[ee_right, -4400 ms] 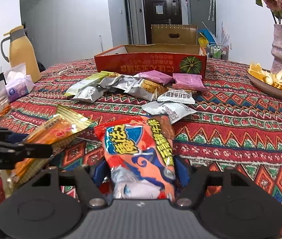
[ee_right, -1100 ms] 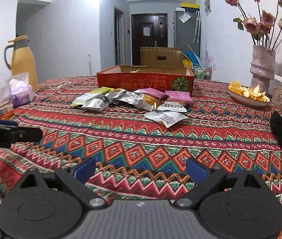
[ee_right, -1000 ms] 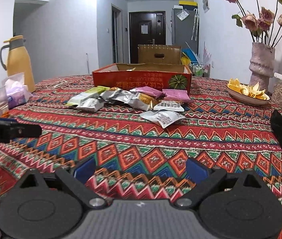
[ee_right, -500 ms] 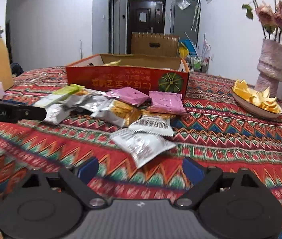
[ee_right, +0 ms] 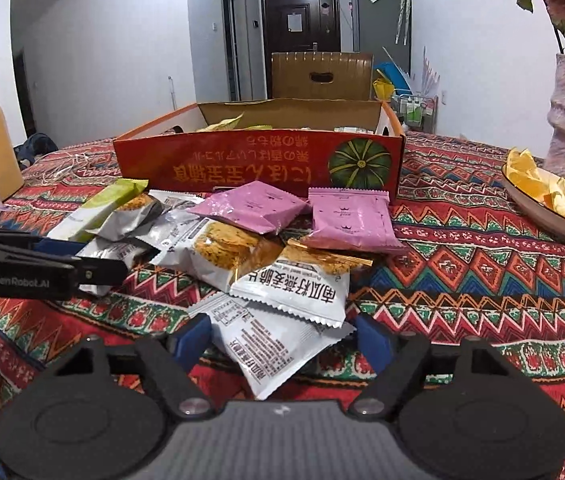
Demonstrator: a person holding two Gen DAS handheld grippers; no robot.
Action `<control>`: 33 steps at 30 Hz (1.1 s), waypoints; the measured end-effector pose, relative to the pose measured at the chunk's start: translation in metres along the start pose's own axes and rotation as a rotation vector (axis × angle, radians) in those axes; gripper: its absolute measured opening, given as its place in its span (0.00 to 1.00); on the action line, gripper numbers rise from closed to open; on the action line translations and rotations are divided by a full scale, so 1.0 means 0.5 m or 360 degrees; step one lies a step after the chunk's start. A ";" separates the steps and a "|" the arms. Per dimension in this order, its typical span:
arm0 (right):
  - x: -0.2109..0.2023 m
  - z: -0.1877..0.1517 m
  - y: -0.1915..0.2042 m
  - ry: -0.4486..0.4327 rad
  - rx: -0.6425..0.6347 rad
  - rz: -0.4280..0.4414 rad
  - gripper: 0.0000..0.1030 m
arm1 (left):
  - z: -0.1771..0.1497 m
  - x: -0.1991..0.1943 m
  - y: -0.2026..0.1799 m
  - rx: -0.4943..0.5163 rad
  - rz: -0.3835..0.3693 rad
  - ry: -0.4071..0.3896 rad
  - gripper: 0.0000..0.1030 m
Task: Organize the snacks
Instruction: 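Grasp a white cake packet with the left tool while the right grasps another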
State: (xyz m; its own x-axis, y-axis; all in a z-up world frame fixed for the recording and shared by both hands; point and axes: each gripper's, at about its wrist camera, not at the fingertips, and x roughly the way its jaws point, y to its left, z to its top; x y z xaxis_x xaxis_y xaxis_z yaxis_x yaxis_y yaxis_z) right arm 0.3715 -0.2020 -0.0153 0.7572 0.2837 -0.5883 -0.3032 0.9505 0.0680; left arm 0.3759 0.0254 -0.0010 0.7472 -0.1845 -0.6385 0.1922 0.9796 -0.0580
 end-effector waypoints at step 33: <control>-0.225 -0.158 0.093 0.0043 -0.0111 0.0047 0.42 | -0.180 -0.278 -0.052 -0.0191 -0.0074 -0.0050 0.40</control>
State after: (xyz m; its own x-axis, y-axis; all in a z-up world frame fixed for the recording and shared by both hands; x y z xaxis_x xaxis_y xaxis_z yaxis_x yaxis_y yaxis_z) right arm 0.2262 -0.1997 -0.0097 0.7316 0.3071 -0.6087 -0.3655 0.9303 0.0300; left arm 0.2097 0.0328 0.0199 0.7593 -0.2303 -0.6086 0.1507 0.9721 -0.1797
